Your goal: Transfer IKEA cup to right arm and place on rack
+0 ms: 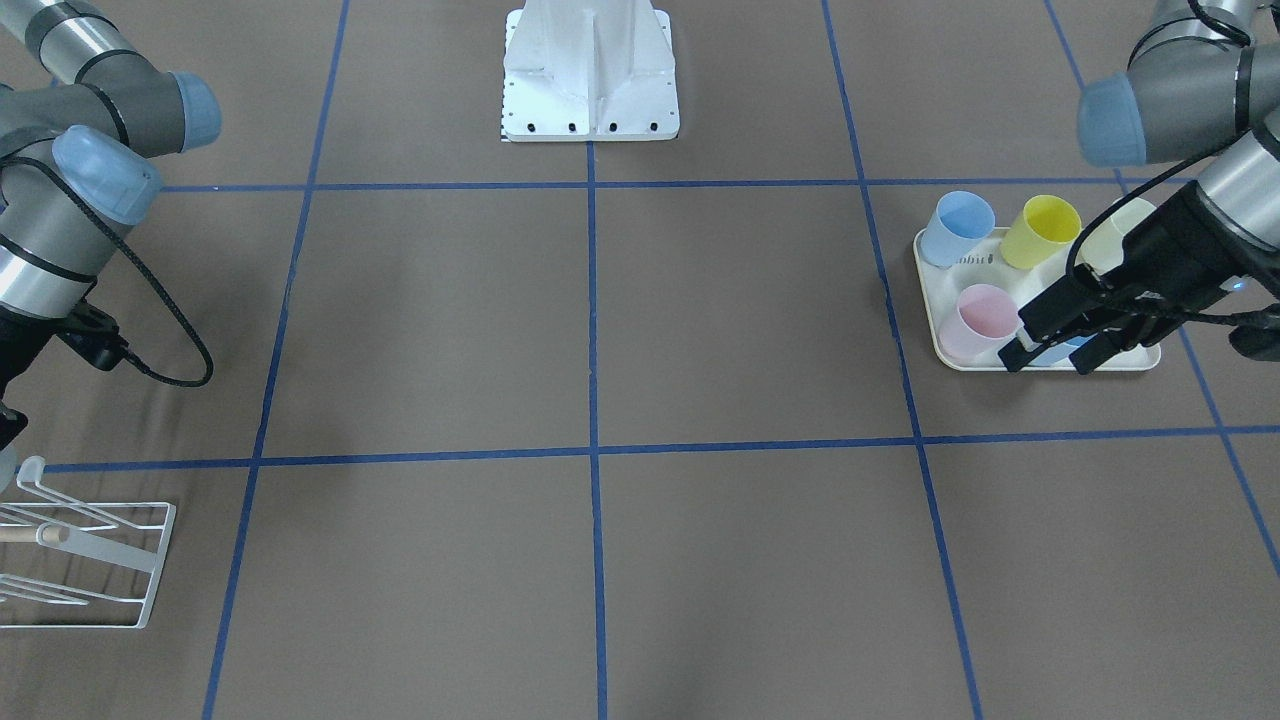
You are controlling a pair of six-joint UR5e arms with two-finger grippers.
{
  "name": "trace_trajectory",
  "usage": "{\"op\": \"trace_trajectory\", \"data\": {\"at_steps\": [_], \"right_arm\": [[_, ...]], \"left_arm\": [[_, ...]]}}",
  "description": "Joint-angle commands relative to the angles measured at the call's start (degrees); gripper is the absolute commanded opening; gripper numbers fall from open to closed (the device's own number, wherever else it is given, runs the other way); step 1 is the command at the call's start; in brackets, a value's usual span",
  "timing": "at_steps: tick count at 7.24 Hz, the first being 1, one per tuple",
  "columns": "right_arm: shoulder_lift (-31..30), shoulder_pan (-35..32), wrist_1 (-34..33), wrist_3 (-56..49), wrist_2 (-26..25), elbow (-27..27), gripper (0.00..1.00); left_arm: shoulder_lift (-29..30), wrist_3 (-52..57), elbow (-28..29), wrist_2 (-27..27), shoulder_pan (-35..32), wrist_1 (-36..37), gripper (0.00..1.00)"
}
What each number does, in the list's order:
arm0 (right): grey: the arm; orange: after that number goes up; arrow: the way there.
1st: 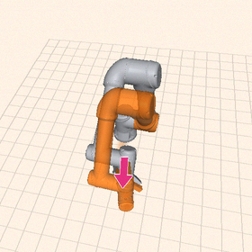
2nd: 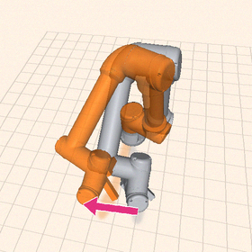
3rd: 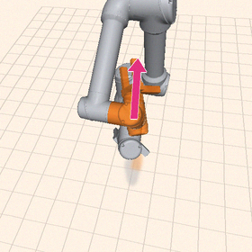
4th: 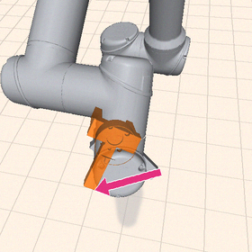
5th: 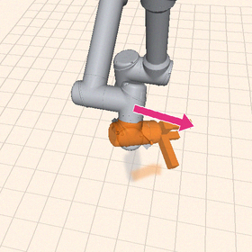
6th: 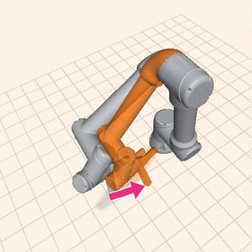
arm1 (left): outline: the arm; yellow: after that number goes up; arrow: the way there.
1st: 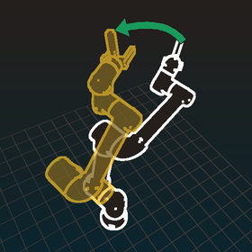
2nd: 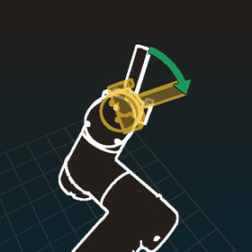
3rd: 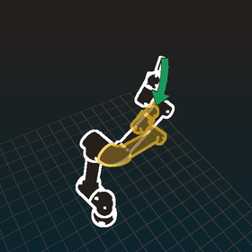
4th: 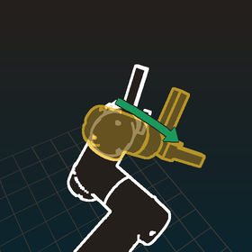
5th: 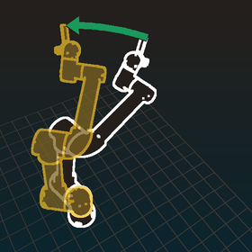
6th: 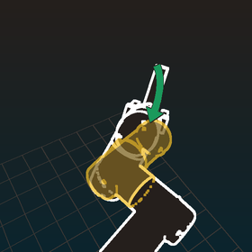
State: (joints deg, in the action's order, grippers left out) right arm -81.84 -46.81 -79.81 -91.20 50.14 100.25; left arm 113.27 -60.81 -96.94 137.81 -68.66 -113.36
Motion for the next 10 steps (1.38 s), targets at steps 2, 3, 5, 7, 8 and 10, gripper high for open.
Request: {"op": "trace_trajectory", "data": {"at_steps": [2,3,5,7,8,10], "right_arm": [[0.1,-0.04,7.88,-0.2,-0.48,-6.35,0.25],[0.19,-0.04,8.7,-0.38,-0.57,-6.64,0.26],[0.28,0.05,8.71,-0.29,-0.66,-6.55,0.27],[0.37,0.05,8.79,-0.2,-0.66,-6.55,0.3],[0.54,0.05,8.79,-0.29,-0.66,-6.55,0.32],[0.63,0.05,8.71,-0.38,-0.66,-6.55,0.41]], "left_arm": [[0.02,-0.01,0.0,0.0,0.1,-0.02,1.0],[0.1,-0.01,0.0,0.0,0.11,-0.02,1.0],[0.11,-0.01,0.0,0.0,0.28,-0.02,1.0],[0.11,-0.01,0.0,0.0,0.37,-0.02,1.0],[0.11,-0.01,0.0,0.0,0.54,-0.02,1.0],[0.11,-0.01,0.18,-0.44,0.81,-0.02,1.0]]}}
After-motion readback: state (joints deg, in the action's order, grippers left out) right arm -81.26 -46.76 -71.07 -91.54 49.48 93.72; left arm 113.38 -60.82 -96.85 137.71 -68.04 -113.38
